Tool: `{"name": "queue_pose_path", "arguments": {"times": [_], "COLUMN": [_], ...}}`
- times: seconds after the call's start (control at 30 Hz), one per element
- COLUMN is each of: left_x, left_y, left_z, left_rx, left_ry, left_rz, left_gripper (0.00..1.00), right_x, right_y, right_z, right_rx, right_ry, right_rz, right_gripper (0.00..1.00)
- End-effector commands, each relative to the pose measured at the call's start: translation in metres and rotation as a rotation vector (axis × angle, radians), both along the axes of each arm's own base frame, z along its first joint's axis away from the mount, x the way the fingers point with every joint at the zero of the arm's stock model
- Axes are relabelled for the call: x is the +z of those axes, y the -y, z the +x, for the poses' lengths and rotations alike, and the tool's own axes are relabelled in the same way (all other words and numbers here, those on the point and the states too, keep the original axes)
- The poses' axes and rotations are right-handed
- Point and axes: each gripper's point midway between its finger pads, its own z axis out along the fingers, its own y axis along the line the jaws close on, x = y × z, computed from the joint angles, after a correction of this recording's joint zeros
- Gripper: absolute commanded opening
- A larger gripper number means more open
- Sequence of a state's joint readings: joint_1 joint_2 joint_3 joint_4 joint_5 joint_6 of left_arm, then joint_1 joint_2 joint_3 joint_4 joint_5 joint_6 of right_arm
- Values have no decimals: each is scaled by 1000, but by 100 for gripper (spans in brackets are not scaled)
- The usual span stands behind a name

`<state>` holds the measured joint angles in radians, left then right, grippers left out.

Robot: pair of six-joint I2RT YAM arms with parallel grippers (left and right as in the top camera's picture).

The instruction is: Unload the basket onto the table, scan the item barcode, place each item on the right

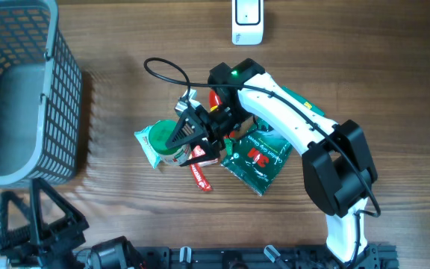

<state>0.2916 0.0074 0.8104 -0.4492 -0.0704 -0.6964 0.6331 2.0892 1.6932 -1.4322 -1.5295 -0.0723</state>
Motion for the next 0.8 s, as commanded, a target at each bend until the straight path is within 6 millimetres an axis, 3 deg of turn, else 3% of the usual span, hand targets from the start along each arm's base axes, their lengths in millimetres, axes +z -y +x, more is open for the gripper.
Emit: {"name": "queue_pose_path", "arguments": {"times": [0.0,0.17,0.37,0.5,0.77], "left_x": [-3,-11,-17,-51,-116], "left_y": [21,34,35,34,34], "left_z": [11,22,26,35,58], "left_rx": [-161,-256,-218,-234,-258], "left_ry": [4,-24,-77,-216,-423], "left_rz": [-5,64,219,197,156], "left_gripper": [100,100,100,100,100], "right_x": [20,16,16,16,17], "right_y": [-3,-3,-3,1,27], "right_z": [3,4,4,11,49], "right_rx": [-14,-9,-9,-29,-139], "right_ry": [5,32,35,5,-15], "right_rz": [77,73,73,51,39], "right_gripper": [82,82,82,78,79]}}
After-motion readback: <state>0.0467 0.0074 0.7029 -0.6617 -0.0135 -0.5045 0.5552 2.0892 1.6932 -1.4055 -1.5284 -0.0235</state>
